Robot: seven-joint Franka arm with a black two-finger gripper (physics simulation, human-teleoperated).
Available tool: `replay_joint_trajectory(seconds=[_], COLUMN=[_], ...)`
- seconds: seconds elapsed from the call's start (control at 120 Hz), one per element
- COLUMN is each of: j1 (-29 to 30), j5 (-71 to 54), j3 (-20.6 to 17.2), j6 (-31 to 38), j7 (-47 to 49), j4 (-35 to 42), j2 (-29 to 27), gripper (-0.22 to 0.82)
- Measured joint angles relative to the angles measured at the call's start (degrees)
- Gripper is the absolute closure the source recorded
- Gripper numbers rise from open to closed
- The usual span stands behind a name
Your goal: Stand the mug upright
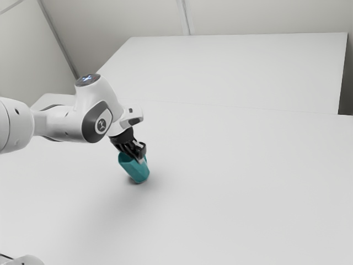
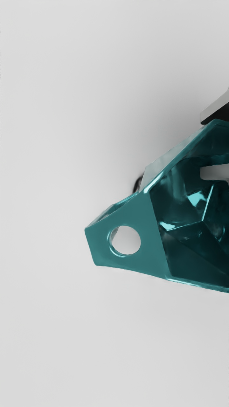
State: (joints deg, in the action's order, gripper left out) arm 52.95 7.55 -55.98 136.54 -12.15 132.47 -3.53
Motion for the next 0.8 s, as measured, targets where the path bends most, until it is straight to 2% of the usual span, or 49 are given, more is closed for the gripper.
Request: replay_joint_trajectory(seconds=[0.133, 0.292, 0.4, 0.55, 0.8], j1=[-0.3, -0.2, -0.1, 0.3, 1.1], j5=[0.1, -0.6, -0.7, -0.3, -0.3], j3=[-0.1, -0.2, -0.1, 0.7, 1.1], j6=[-0.2, -1.7, -4.8, -12.5, -30.0], j7=[0.8, 1.6, 1.9, 2.3, 3.1], j4=[-0.4, -1.5, -4.2, -11.3, -31.1], j2=[-0.7, -2.5, -4.1, -5.6, -4.6], gripper=[0.31, 0.15, 0.09, 0.04, 0.01])
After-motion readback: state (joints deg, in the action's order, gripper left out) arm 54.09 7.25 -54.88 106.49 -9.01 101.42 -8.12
